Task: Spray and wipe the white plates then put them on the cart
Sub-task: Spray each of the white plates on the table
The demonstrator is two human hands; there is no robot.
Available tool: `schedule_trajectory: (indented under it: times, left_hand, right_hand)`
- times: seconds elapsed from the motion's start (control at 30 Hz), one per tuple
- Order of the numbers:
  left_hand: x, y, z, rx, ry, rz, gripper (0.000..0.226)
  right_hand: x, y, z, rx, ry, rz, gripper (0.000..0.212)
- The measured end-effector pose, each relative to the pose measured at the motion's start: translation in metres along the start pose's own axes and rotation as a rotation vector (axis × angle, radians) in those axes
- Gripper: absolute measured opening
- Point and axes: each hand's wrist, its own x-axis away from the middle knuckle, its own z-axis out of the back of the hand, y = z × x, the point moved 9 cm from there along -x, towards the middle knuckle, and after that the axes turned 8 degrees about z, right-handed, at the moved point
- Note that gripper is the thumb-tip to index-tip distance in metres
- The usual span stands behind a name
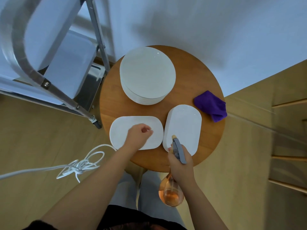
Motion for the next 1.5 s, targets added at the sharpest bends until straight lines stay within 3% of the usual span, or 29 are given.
schedule_trajectory:
  times: [0.1,0.23,0.37,0.63,0.73,0.83,1.0,1.13,1.3,1.37,1.5]
  left_hand:
    - [0.009,0.0,-0.052,-0.203,-0.094,0.037,0.018]
    - [0.016,-0.004,-0.092,-0.381,-0.073,0.058,0.026]
    - [0.016,-0.01,-0.105,-0.422,0.001,0.105,0.037]
    - [0.006,-0.012,-0.099,-0.423,0.011,0.129,0.021]
    - [0.009,-0.009,-0.091,-0.31,0.058,0.127,0.012]
    - [0.015,-0.003,-0.077,-0.037,0.163,0.094,0.008]
    - [0.02,0.005,-0.06,0.378,0.221,0.138,0.027]
    - [0.019,-0.001,-0.049,0.71,0.147,0.22,0.013]
    - [0.021,0.01,-0.029,0.665,0.021,0.183,0.033]
    - [0.023,0.021,-0.025,0.784,-0.074,0.156,0.038]
    - [0.025,0.034,-0.012,0.907,-0.116,0.099,0.021]
  right_hand:
    - [-0.002,0.007,0.016,-0.001,0.024,0.0,0.023]
    - [-0.005,0.015,0.038,-0.012,0.054,-0.004,0.022]
    - [-0.007,0.02,0.054,-0.034,0.066,0.003,0.019]
    - [-0.011,0.023,0.066,-0.026,0.076,-0.004,0.02]
    - [-0.014,0.02,0.066,-0.024,0.068,-0.001,0.019]
    - [-0.018,0.015,0.067,-0.046,0.057,0.008,0.013]
    - [-0.026,0.001,0.064,-0.065,0.046,0.023,0.023]
    - [-0.031,-0.013,0.066,-0.049,0.05,0.07,0.028]
    - [-0.033,-0.023,0.062,0.035,0.061,0.069,0.032]
    - [-0.031,-0.026,0.058,0.044,0.057,0.059,0.03]
    - [-0.019,-0.033,0.033,-0.003,-0.056,0.084,0.019]
